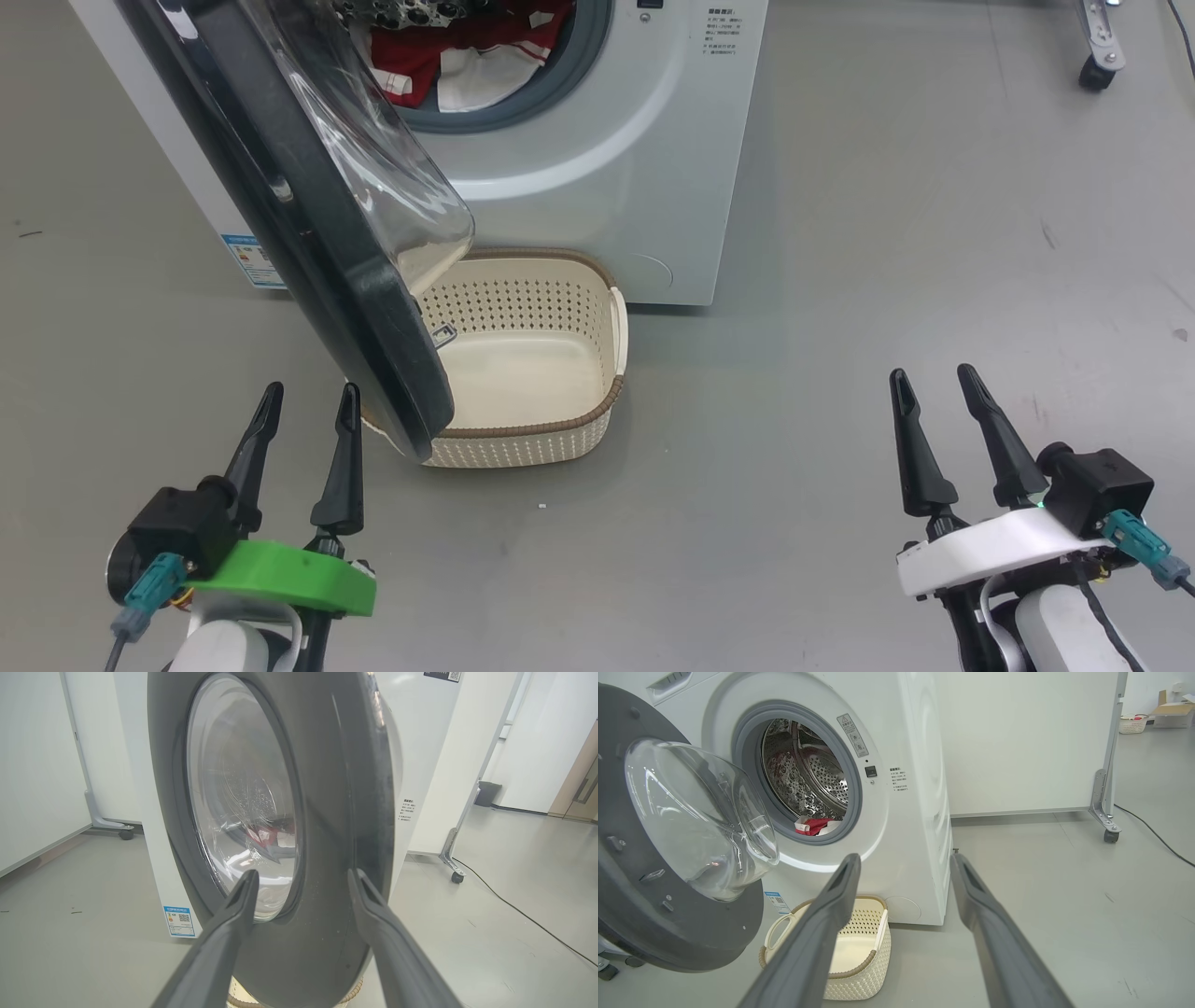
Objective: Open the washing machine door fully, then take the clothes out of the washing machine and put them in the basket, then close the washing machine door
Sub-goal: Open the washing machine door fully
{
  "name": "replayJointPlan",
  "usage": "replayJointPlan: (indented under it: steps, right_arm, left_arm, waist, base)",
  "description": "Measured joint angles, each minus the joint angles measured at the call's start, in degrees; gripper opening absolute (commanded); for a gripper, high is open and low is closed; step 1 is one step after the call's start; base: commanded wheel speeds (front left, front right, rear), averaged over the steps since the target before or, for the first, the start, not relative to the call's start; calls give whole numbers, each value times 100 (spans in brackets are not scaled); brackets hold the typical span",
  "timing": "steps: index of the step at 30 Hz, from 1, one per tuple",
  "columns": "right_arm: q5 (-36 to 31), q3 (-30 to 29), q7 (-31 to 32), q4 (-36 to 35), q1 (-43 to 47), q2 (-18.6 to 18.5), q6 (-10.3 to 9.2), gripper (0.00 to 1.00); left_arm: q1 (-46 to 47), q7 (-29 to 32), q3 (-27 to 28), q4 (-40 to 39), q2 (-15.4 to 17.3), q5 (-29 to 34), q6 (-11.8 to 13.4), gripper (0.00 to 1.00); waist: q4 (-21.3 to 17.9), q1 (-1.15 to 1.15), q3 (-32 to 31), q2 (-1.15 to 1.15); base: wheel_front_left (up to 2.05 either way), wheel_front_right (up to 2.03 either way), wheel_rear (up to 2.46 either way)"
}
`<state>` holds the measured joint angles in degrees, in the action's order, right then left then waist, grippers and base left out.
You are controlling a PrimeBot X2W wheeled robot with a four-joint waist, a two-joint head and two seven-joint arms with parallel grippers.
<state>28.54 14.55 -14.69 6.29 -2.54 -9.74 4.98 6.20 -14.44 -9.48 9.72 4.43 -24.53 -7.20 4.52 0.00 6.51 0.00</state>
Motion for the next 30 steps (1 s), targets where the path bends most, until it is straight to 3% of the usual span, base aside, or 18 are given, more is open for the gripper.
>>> replayJointPlan:
  steps: [26, 27, 28, 29, 30]
  right_arm:
    - [-194, -233, 0, -5, 69, 172, 129, 100]
    - [-200, -240, 0, -5, 69, 181, 145, 100]
    - [-209, -244, 0, -5, 69, 192, 145, 100]
    - [-230, -245, 0, -5, 69, 201, 145, 100]
    - [-249, -245, 0, -5, 69, 209, 146, 100]
  left_arm:
    - [0, 0, 13, -3, -2, 0, 0, 100]
    - [0, 0, 12, -3, -2, 0, 0, 68]
    - [0, 0, 11, -2, -1, 0, 0, 45]
    - [0, 0, 8, 0, 1, 0, 0, 45]
    - [0, 0, 3, 7, 1, 0, 0, 6]
  waist:
    - [-1, 0, 50, 0]
    - [-2, 0, 51, 0]
    - [-3, 1, 52, 0]
    - [-4, 0, 53, 0]
    - [-6, 0, 54, 0]
  base:
    - [0, 0, 0]
    - [0, 0, 0]
    - [0, 0, 0]
    - [0, 0, 0]
    - [0, 0, 0]
